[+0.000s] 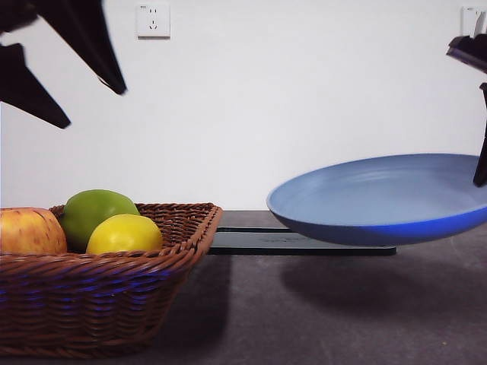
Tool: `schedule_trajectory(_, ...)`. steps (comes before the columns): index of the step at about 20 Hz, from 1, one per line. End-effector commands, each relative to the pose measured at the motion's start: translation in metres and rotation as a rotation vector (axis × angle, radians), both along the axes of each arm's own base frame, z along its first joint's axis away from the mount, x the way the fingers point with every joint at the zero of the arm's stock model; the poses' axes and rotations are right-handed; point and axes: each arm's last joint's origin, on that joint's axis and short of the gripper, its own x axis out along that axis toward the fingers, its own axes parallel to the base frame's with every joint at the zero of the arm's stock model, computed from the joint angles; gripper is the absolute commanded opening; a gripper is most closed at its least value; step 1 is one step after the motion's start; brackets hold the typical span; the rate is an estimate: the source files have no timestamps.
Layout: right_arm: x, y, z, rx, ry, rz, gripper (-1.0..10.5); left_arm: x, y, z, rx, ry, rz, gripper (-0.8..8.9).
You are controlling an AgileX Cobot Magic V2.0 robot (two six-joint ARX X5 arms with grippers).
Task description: Take the lemon from the basket,put the lemon in the plate,hand out the plate
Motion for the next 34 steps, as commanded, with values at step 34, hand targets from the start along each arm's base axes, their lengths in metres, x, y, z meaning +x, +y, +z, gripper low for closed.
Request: schedule_trajectory(34,0.015,0.009,0.007,0.139,-0.081,0.023,0.0,0.047,-0.127,0.056,-0.003,-0.146,-0.29,1.91)
